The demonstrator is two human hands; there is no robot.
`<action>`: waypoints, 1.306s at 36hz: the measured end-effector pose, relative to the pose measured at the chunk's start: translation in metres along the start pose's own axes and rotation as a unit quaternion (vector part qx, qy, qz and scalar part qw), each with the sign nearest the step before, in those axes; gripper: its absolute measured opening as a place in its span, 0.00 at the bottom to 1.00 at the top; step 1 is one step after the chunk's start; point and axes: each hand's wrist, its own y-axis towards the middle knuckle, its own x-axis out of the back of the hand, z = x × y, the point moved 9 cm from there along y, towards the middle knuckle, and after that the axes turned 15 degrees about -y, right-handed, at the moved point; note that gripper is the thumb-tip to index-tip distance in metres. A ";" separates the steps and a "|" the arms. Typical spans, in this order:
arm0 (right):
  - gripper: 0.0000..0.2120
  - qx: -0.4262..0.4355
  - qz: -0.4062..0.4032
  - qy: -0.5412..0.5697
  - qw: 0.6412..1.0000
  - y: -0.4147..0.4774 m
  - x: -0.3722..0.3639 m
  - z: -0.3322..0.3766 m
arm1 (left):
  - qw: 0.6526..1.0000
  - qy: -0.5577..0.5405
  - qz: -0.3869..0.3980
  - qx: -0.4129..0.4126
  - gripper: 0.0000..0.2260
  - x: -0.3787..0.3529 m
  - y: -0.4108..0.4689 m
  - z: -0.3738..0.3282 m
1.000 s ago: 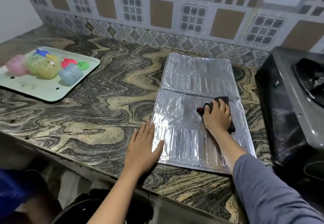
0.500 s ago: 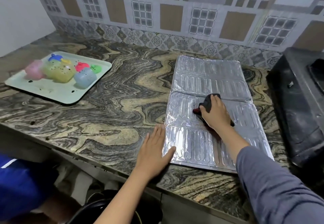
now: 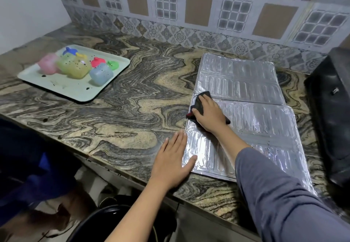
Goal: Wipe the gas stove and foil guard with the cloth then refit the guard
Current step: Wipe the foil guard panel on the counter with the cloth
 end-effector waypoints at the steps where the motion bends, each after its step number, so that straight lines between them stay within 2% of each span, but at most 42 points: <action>1: 0.29 0.022 0.007 -0.008 1.000 0.000 -0.001 0.008 | 1.000 0.001 -0.001 0.000 0.34 0.000 0.000 0.000; 9: 0.27 0.188 0.049 -0.028 0.980 -0.023 0.001 0.017 | 1.000 0.013 -0.010 0.004 0.35 0.000 0.001 -0.002; 12: 0.27 0.197 0.062 -0.043 0.977 -0.035 0.006 0.001 | 1.000 0.020 -0.010 0.007 0.35 0.000 0.002 -0.002; 21: 0.26 -0.033 0.024 -0.046 0.998 -0.085 0.024 -0.110 | 1.000 0.019 -0.005 0.011 0.35 -0.004 0.002 0.001; 26: 0.26 -0.171 -0.010 -0.058 0.984 -0.135 0.035 -0.162 | 1.000 0.026 -0.002 0.009 0.36 -0.006 0.001 0.002; 30: 0.26 -0.258 -0.041 -0.065 0.963 -0.165 0.037 -0.173 | 1.000 0.031 -0.001 0.007 0.37 -0.006 0.002 0.002; 37: 0.25 -0.271 -0.042 -0.056 0.960 -0.168 0.034 -0.161 | 0.999 0.026 0.042 -0.002 0.39 -0.005 0.004 0.002; 41: 0.25 -0.268 -0.035 -0.056 0.961 -0.169 0.034 -0.160 | 0.995 -0.020 0.098 -0.008 0.35 0.001 0.002 0.003; 47: 0.25 -0.328 -0.052 -0.045 0.942 -0.173 0.035 -0.146 | 0.998 -0.039 0.057 -0.010 0.34 0.006 -0.021 0.006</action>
